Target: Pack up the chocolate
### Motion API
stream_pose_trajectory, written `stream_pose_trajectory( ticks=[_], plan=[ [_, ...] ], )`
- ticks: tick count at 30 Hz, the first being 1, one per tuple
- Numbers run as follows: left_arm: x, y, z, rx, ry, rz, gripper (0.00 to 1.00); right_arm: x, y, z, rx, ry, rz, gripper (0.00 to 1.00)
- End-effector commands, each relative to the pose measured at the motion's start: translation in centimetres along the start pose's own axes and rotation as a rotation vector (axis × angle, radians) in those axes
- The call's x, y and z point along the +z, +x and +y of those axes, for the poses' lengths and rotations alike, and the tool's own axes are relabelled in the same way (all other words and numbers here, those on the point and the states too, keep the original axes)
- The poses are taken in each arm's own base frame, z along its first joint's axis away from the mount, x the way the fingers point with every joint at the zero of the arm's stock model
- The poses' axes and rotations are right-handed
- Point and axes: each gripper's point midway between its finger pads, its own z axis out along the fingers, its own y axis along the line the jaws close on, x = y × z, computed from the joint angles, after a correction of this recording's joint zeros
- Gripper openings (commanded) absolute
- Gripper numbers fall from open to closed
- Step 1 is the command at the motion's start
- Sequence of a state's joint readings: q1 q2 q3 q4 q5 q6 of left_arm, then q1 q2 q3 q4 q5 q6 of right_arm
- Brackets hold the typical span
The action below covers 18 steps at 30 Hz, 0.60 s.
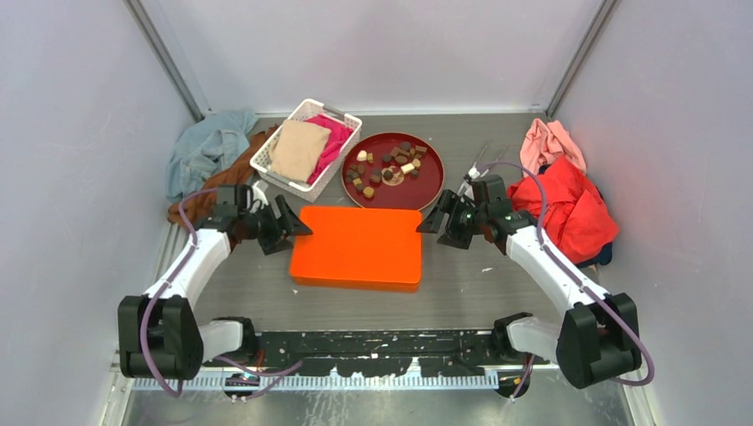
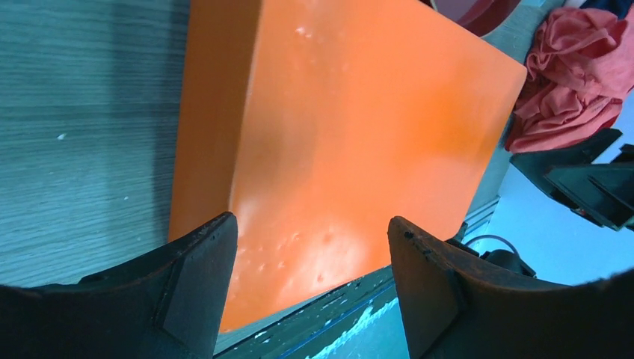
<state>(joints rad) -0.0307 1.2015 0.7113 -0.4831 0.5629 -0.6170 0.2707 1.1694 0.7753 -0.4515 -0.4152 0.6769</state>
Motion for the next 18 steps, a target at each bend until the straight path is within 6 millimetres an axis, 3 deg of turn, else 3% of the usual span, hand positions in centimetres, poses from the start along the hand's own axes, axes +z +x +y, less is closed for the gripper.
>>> stream_pose_trajectory(
  ticks=[1,9,18],
  plan=[
    [-0.9,-0.8,-2.7,0.093,0.044,-0.030,0.74,0.6,0.0,-0.4,0.018,0.006,-0.007,0.74],
    [0.0,-0.5,-3.2,0.104,0.048,0.004,0.73,2.4,1.1,-0.5,0.038,-0.006,0.042,0.73],
    [-2.6,-3.2,-1.8,0.152,-0.119,-0.183,0.74,3.1,1.5,-1.2,0.036,0.036,0.042,0.73]
  ],
)
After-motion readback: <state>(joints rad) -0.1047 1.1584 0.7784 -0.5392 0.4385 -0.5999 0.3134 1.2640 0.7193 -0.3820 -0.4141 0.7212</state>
